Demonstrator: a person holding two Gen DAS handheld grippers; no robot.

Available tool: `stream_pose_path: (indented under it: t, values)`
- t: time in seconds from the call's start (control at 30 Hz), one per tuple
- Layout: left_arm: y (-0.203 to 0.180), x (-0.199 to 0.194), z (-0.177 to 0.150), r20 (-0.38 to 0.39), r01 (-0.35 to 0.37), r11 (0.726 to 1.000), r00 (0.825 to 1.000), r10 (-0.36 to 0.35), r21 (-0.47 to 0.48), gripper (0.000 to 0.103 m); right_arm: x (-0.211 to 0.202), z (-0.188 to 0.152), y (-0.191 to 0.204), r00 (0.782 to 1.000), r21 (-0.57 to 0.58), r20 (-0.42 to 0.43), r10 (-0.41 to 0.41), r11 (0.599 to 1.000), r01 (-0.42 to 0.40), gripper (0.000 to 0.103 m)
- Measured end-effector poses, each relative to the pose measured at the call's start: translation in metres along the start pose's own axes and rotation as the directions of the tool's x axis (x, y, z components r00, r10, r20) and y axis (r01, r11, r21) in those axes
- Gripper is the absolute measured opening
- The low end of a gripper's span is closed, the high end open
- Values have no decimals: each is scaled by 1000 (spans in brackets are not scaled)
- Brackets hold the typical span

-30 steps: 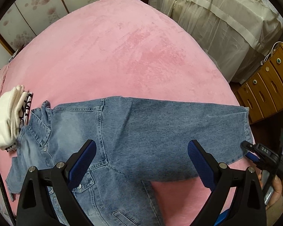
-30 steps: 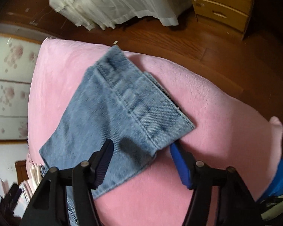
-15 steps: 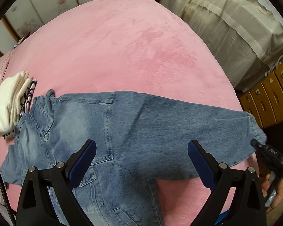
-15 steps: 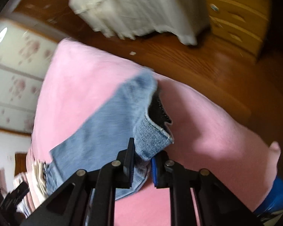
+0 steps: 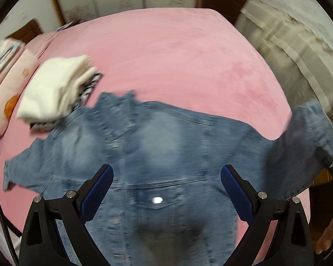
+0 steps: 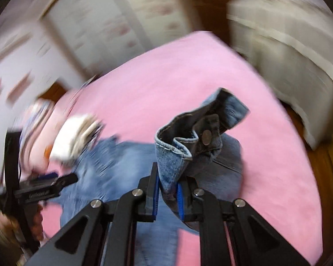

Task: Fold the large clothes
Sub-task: 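Lift the sleeve with the right tool and fold it across the jacket body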

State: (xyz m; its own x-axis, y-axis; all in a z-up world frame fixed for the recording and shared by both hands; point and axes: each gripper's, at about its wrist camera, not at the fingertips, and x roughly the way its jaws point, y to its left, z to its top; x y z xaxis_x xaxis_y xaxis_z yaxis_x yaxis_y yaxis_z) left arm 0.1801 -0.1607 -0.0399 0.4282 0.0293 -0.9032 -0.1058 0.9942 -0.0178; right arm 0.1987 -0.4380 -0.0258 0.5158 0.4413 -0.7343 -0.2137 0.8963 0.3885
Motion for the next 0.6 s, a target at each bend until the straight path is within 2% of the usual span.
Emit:
stream_pose_path:
  t: [0.03,0.13,0.23,0.27,0.33,0.4,0.53,0.6]
  values:
    - [15,1,-2,-3,-4,1000,1000,4,-16,96,18,-1,34,1000,-74,-23,17,997,-19,13]
    - [61,14,-12,-38,-22,998,999,19,-65,96,64,-17,95,995,-207,-93,24,977,-43,16]
    - [98,36,-23,-93,-10,994,996,0,-112,96,125,-49,137,979,-316,-204,-26,948,-41,33]
    - [106,46,-28,-114,-9,993,993,-5,-121,96,142,-57,143,972,-335,-232,-46,942,-36,33]
    - [116,65,-36,-155,7,992,988,-27,-128,96,172,-78,148,948,-338,-309,-82,941,-28,33]
    - [119,85,-42,-200,57,989,976,-84,-137,96,185,-90,145,929,-280,-364,-74,960,-33,33]
    - [109,113,-50,-264,190,970,938,-224,-151,96,172,-104,119,925,-180,-377,-47,983,-24,33]
    - [97,128,-52,-291,257,955,912,-290,-146,96,166,-107,106,925,-146,-376,-53,989,-3,33]
